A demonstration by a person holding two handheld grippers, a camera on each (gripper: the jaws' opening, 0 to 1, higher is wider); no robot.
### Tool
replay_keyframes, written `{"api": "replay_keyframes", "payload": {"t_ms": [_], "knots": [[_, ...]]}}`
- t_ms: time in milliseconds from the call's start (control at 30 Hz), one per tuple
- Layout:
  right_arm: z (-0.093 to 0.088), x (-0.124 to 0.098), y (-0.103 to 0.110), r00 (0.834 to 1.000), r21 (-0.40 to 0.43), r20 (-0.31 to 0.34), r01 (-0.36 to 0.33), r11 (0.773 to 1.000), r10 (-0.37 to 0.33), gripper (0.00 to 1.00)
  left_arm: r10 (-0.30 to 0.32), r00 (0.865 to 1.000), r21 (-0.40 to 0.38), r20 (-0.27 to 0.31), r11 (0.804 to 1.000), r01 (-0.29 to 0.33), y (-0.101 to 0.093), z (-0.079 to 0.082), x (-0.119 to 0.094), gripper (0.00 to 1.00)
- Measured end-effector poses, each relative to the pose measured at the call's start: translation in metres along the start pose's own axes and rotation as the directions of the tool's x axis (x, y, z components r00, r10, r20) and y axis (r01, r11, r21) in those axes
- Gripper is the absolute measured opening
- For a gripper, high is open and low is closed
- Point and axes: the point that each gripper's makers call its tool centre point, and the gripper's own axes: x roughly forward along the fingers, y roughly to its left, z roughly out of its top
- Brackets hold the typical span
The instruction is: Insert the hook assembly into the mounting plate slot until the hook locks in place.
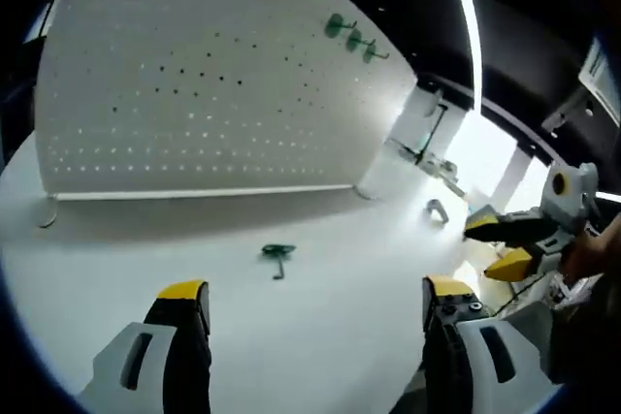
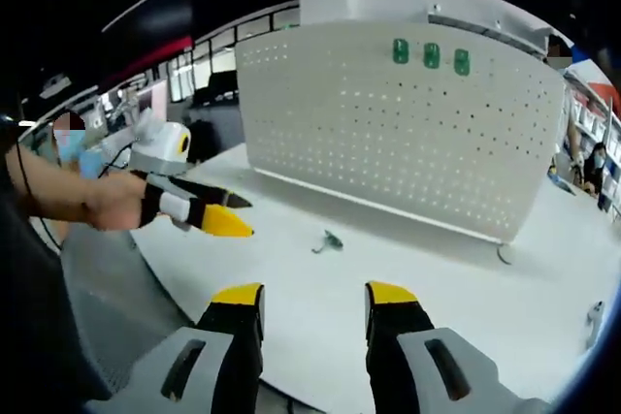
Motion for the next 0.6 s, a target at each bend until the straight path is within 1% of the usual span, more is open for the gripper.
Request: {"api": "replay_keyframes", "payload": {"t_ms": [67,133,233,300,367,400,467,500,533,567,600], "knots": [[-0.002,0.0,-0.004,1.0,0.004,-0.007,0.006,1.0,-0.006,0.4,0.005,1.0,0.009,-0.009,1.0,-0.005,0.003,-0.005,0.009,0.88],[-0.004,0.0,-0.007,1.0,0.01,-0.016,0.011,1.0,-0.011,0.4,-0.001,1.0,-0.007,-0.017,1.0,0.001,0.006,-0.008,0.018,0.85],[-0.007,0.002,-0.01,0.999,0.01,-0.03,0.013,1.0,-0.013,0.4,0.0,1.0,-0.016,-0.025,1.0,0.0,0.009,-0.011,0.029,0.84],[-0.008,0.003,-0.011,0.999,0.015,-0.038,0.014,1.0,-0.014,0.39,0.001,1.0,-0.006,-0.03,1.0,-0.001,0.01,-0.01,0.034,0.82],[-0.009,0.004,-0.012,0.999,0.023,-0.04,0.015,1.0,-0.014,0.39,-0.009,0.997,0.024,-0.08,1.0,0.011,0.009,-0.015,0.041,0.8],[-0.01,0.005,-0.012,0.999,0.024,-0.043,0.015,1.0,-0.014,0.38,-0.011,0.997,0.053,-0.07,0.998,0.015,0.008,-0.011,0.047,0.8],[-0.01,0.006,-0.012,0.999,0.028,-0.047,0.014,1.0,-0.013,0.38,-0.013,0.998,0.044,-0.06,0.999,0.015,0.009,-0.007,0.054,0.79],[-0.01,0.007,-0.012,0.999,0.03,-0.05,0.011,0.999,-0.01,0.38,-0.019,0.999,-0.01,-0.035,1.0,0.019,0.011,-0.003,0.06,0.79],[-0.01,0.008,-0.012,0.999,0.029,-0.051,0.012,1.0,-0.01,0.37,-0.025,0.999,-0.045,-0.041,0.999,0.023,0.012,-0.006,0.062,0.77],[-0.01,0.008,-0.013,0.999,0.029,-0.053,0.013,0.999,-0.012,0.37,-0.017,0.998,-0.035,-0.059,0.999,0.015,0.017,-0.011,0.064,0.75],[-0.01,0.008,-0.014,0.998,0.032,-0.053,0.016,0.999,-0.014,0.37,-0.011,0.998,-0.01,-0.067,1.0,0.01,0.018,-0.013,0.066,0.73]]}}
